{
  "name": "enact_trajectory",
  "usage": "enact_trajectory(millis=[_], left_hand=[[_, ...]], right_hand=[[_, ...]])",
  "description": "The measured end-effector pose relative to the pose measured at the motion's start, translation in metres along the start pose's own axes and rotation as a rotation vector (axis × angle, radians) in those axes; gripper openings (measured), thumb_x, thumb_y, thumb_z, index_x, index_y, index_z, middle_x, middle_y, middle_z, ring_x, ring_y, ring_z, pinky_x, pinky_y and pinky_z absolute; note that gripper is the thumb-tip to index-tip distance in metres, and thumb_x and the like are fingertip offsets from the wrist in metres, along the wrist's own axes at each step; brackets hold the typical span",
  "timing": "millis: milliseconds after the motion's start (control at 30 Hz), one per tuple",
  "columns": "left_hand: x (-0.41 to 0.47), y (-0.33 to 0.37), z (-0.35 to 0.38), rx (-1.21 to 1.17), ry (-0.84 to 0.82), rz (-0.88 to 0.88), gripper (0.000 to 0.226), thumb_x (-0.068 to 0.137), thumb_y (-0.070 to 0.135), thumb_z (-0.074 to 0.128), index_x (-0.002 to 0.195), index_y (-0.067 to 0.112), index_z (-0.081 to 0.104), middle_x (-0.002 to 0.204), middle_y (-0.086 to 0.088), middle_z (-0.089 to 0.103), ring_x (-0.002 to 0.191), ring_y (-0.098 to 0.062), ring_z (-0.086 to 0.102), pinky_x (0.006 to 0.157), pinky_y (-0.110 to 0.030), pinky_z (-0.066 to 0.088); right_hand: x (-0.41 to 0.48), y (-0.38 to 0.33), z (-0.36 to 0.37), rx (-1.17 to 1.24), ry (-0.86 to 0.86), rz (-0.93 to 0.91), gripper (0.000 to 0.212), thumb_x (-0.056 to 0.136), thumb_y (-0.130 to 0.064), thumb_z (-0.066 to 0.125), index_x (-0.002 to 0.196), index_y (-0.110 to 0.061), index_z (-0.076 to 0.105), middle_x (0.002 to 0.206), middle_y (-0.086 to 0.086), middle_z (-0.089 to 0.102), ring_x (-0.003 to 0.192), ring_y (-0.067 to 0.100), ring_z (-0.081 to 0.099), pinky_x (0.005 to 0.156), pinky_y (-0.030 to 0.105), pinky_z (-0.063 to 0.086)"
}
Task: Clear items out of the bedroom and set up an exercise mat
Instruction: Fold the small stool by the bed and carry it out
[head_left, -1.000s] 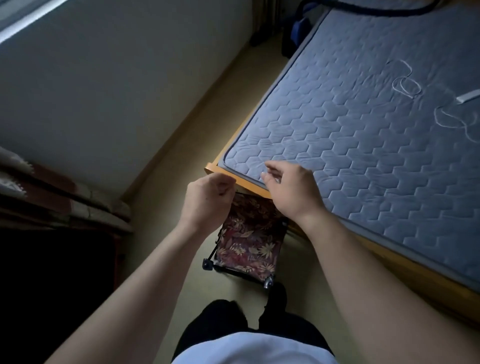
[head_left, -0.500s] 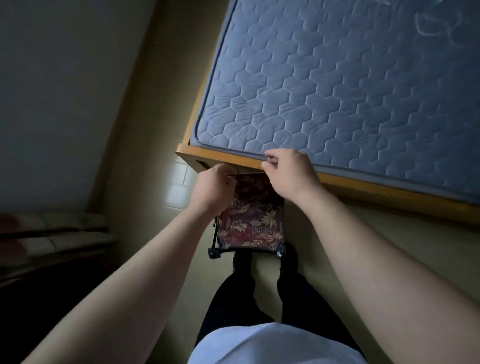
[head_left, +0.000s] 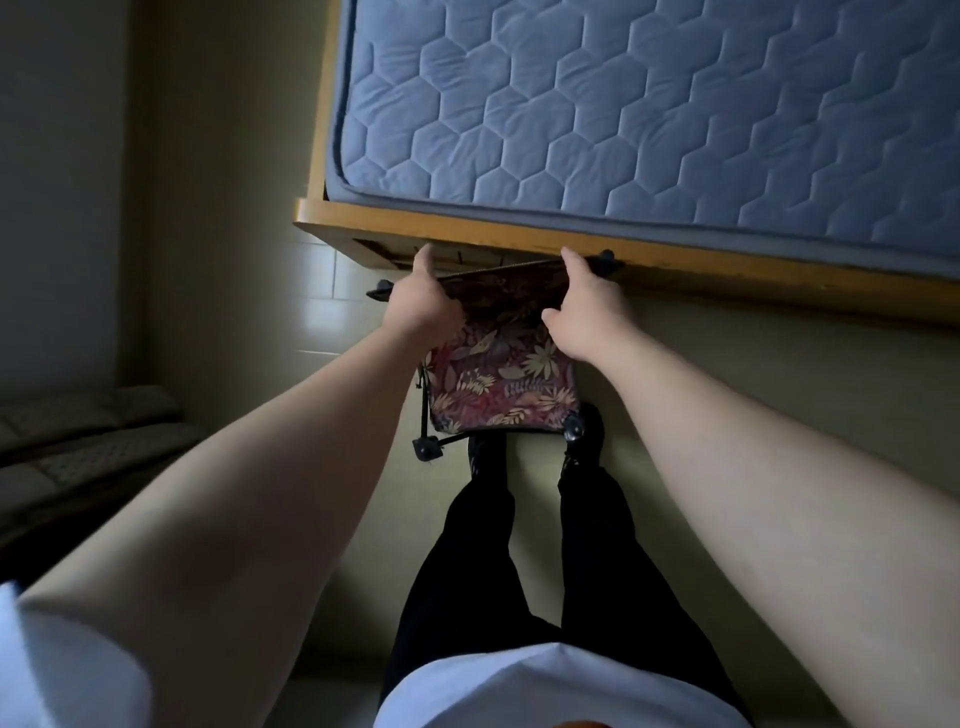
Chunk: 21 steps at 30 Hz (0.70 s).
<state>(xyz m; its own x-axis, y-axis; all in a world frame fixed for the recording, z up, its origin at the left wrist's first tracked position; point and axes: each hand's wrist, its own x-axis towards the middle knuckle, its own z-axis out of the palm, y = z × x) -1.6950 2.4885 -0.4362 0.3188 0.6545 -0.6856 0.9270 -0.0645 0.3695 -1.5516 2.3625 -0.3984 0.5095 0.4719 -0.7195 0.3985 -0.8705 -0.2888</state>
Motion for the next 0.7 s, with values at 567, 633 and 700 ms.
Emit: enact_trajectory(millis=[567, 633, 700], left_hand=[[0.04, -0.02, 0.048, 0.135, 0.074, 0.002, 0.024, 0.094, 0.019, 0.056, 0.111, 0.008, 0.069, 0.104, -0.017, 0.07, 0.099, -0.037, 0.064, 0.077, -0.035, 0.049], [0.029, -0.023, 0.05, 0.13, 0.065, 0.041, 0.021, 0.095, 0.022, 0.058, 0.104, 0.008, 0.071, 0.095, -0.016, 0.071, 0.09, -0.036, 0.065, 0.067, -0.031, 0.043], [0.013, -0.027, 0.053, 0.123, 0.06, 0.068, 0.021, 0.095, 0.022, 0.059, 0.104, 0.011, 0.073, 0.091, -0.014, 0.071, 0.088, -0.034, 0.066, 0.064, -0.027, 0.038]], right_hand=[[0.081, 0.018, 0.016, -0.086, 0.022, 0.053, 0.09, 0.094, -0.008, 0.055, 0.158, -0.038, -0.001, 0.119, 0.014, 0.058, 0.08, 0.022, 0.058, 0.062, 0.029, 0.044], [0.082, 0.02, 0.018, -0.149, -0.017, 0.064, 0.078, 0.095, -0.009, 0.055, 0.158, -0.034, 0.018, 0.139, 0.015, 0.05, 0.108, 0.029, 0.059, 0.077, 0.03, 0.047], [0.081, 0.027, 0.024, -0.274, -0.042, 0.055, 0.049, 0.093, -0.013, 0.059, 0.141, -0.022, 0.053, 0.137, 0.015, 0.056, 0.115, 0.034, 0.058, 0.084, 0.031, 0.05]])
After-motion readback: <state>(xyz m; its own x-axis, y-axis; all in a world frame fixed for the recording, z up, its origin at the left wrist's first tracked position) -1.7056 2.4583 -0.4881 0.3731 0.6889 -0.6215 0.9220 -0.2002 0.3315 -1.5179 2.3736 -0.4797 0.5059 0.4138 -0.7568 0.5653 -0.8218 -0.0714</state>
